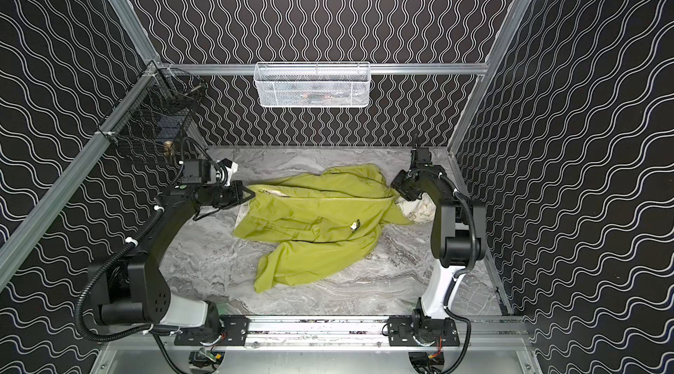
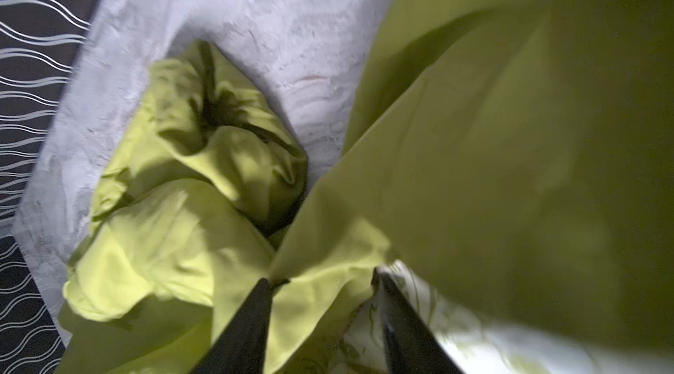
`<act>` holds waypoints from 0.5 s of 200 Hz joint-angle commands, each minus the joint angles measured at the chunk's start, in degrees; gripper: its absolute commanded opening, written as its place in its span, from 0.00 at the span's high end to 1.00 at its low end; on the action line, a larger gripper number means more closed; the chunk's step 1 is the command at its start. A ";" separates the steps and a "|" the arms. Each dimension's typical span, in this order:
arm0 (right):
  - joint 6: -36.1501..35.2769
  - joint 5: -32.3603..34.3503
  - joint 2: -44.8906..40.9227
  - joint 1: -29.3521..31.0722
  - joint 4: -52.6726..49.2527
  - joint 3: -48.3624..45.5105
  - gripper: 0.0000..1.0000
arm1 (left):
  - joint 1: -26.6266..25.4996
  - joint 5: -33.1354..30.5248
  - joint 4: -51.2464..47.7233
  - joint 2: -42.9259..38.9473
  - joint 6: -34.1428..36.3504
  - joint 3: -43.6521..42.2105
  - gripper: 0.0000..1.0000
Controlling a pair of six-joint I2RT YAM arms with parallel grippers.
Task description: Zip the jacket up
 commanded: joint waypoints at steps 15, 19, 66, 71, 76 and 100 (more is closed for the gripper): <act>-1.21 3.69 -6.92 0.10 -0.28 -0.63 0.33 | 0.15 1.17 0.27 0.07 1.12 0.66 1.00; -1.36 3.58 -7.87 0.30 -0.08 -0.96 0.33 | 0.20 1.26 0.37 0.05 1.09 0.68 1.00; -2.72 0.76 -17.94 10.86 4.35 -5.10 0.35 | 0.18 2.79 -0.62 0.26 1.68 0.89 1.00; -2.95 0.23 -18.31 13.22 4.46 -4.72 0.36 | 0.22 2.98 -0.77 0.39 1.79 0.98 1.00; -3.23 -0.47 -18.44 15.62 4.59 -4.29 0.38 | 0.21 3.23 -1.03 0.48 1.95 1.07 1.00; -2.86 -3.55 -17.84 27.87 6.31 -1.43 0.43 | 0.21 3.62 -2.27 0.29 2.73 1.35 1.00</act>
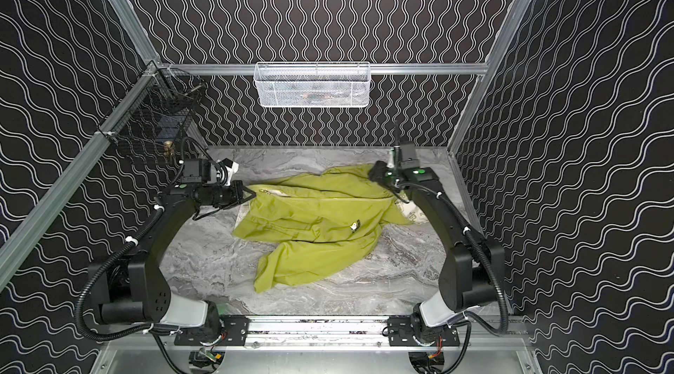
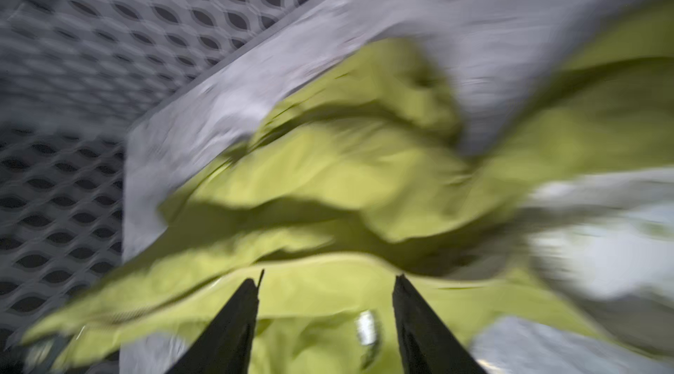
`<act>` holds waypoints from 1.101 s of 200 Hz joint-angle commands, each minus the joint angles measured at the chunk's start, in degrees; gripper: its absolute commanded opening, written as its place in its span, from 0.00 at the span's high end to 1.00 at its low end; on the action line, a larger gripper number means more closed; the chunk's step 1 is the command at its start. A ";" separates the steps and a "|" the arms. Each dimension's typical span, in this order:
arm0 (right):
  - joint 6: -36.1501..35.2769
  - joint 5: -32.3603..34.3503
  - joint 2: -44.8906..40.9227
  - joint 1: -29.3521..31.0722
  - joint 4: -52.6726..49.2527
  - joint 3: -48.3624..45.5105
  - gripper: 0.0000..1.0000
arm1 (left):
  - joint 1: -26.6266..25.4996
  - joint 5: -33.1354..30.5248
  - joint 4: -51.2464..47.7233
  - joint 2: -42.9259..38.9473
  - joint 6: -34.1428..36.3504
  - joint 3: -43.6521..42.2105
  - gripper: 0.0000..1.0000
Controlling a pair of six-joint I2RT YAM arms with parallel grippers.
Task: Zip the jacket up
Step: 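Move the right gripper to the left gripper and grasp the zipper edge beside it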
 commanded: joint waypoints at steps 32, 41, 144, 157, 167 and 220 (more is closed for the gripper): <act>4.81 -13.39 2.97 19.30 12.86 3.89 0.42 | 0.14 2.20 -2.83 -0.33 3.51 1.00 1.00; 6.37 -14.97 4.76 21.63 14.64 5.35 0.42 | 0.14 2.38 -3.09 -0.34 3.66 0.86 1.00; 8.75 -15.65 22.52 29.22 16.26 17.99 0.49 | 0.19 5.23 -4.79 -0.74 3.88 1.53 1.00; 8.79 -15.36 23.20 29.20 16.08 18.20 0.48 | 0.16 5.67 -4.48 -0.84 3.54 1.22 1.00; 8.59 -15.06 23.46 29.17 15.62 18.44 0.47 | 0.20 5.87 -4.29 -0.92 3.28 1.05 1.00; 8.30 -14.13 24.02 29.17 15.90 18.18 0.46 | 0.14 6.68 -4.16 -1.18 2.80 0.60 1.00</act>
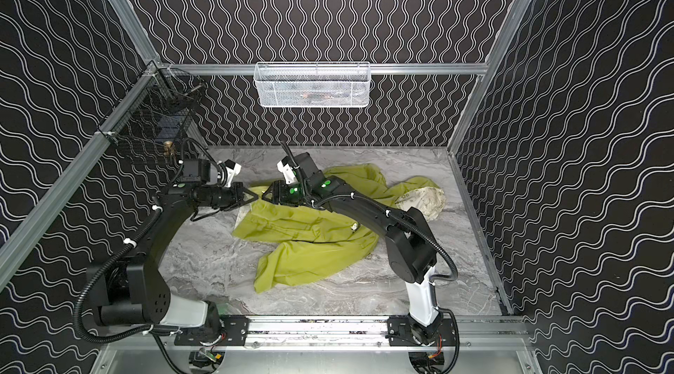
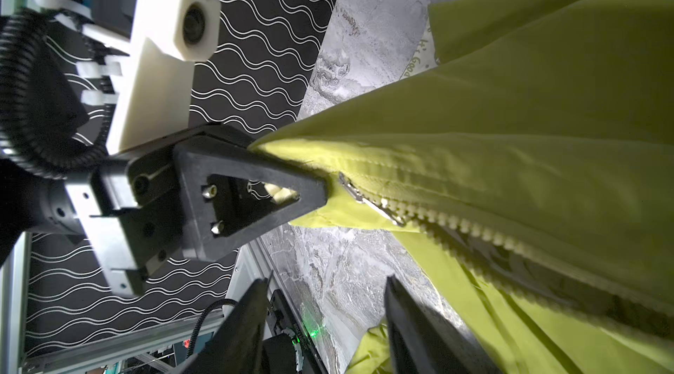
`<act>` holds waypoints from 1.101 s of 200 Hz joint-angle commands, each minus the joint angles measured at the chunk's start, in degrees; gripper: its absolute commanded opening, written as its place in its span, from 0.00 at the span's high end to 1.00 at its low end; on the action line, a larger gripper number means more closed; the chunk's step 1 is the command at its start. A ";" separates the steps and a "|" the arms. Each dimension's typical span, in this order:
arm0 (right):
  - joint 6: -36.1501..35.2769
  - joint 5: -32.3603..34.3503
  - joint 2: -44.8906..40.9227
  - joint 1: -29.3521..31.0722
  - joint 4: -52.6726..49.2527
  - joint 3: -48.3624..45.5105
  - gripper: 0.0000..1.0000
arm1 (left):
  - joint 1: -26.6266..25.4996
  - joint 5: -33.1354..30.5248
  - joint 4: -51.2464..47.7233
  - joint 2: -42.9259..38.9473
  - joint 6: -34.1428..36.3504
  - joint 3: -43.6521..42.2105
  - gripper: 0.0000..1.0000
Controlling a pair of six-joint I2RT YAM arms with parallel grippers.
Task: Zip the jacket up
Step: 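Move the right gripper to the left gripper and grasp the zipper edge beside it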
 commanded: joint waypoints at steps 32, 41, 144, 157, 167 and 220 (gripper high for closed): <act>-0.95 1.22 1.20 -0.06 0.94 0.65 0.46 | 0.12 1.85 -0.85 -0.58 1.04 0.25 1.00; -1.05 1.32 1.24 -0.14 1.04 0.73 0.46 | 0.16 1.93 -1.03 -0.57 1.21 0.25 1.00; -2.57 1.45 2.17 -1.61 2.70 1.18 0.48 | 0.17 3.00 -1.44 -0.76 1.61 -0.06 1.00; -2.55 1.26 2.38 -1.70 2.95 1.27 0.48 | 0.14 3.00 -1.56 -0.69 1.70 -0.08 1.00; -2.53 1.07 2.67 -1.85 3.22 1.27 0.48 | 0.12 3.00 -1.62 -0.70 1.79 -0.05 1.00; -1.80 -1.21 4.73 -2.06 4.79 2.84 0.51 | 0.14 3.48 -1.74 -0.87 1.87 -0.40 1.00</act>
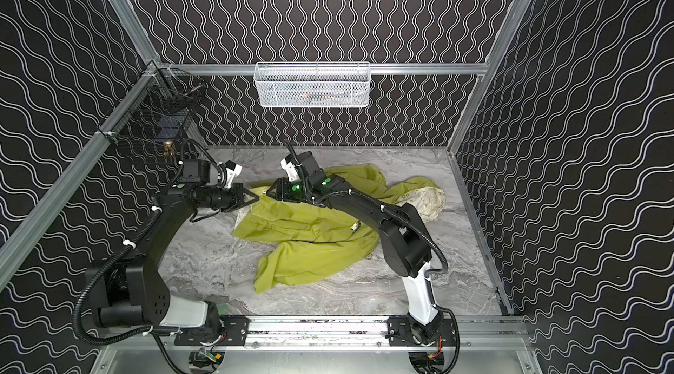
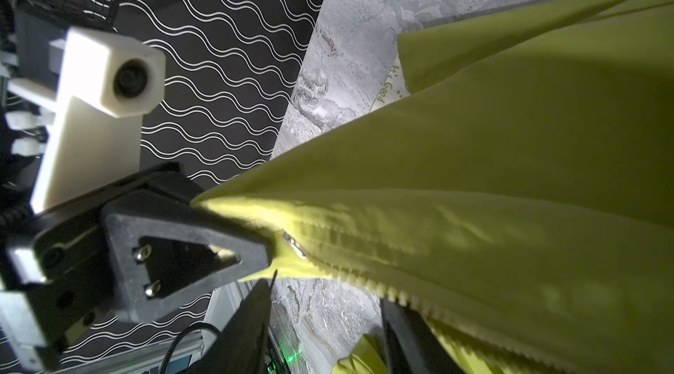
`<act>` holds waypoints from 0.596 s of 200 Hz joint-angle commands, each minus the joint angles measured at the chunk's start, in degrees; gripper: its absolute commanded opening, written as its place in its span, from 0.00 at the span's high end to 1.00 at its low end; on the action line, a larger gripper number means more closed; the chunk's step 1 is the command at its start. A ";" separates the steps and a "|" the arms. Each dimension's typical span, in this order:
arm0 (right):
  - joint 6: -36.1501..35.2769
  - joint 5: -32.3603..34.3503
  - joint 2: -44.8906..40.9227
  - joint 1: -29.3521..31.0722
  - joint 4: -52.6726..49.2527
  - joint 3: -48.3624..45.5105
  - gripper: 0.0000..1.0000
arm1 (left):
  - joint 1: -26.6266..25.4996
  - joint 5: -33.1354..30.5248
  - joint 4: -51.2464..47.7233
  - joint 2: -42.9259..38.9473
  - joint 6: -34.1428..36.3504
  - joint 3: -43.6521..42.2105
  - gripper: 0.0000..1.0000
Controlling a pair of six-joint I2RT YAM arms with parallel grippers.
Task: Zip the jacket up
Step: 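Move the right gripper to the left gripper and grasp the zipper edge beside it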
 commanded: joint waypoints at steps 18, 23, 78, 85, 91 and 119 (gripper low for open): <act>0.76 -2.37 1.04 0.07 3.33 1.43 0.54 | 0.12 1.52 -0.33 -0.54 1.63 -0.22 1.00; 0.85 -2.58 1.04 0.03 3.53 1.43 0.55 | 0.11 1.65 -0.32 -0.56 1.63 -0.27 1.00; 1.37 -3.81 1.47 0.03 4.15 1.91 0.62 | 0.11 1.67 -0.08 -0.57 1.42 -0.20 1.00; 1.52 -3.91 1.52 0.03 4.15 1.96 0.63 | 0.18 1.61 -0.16 -0.61 1.43 -0.21 1.00; 1.63 -4.08 1.70 0.03 4.30 2.04 0.65 | 0.13 1.65 -0.16 -0.60 1.44 -0.28 1.00; 1.99 -4.45 1.75 0.03 4.61 1.98 0.69 | 0.11 1.59 -0.30 -0.61 1.52 -0.19 1.00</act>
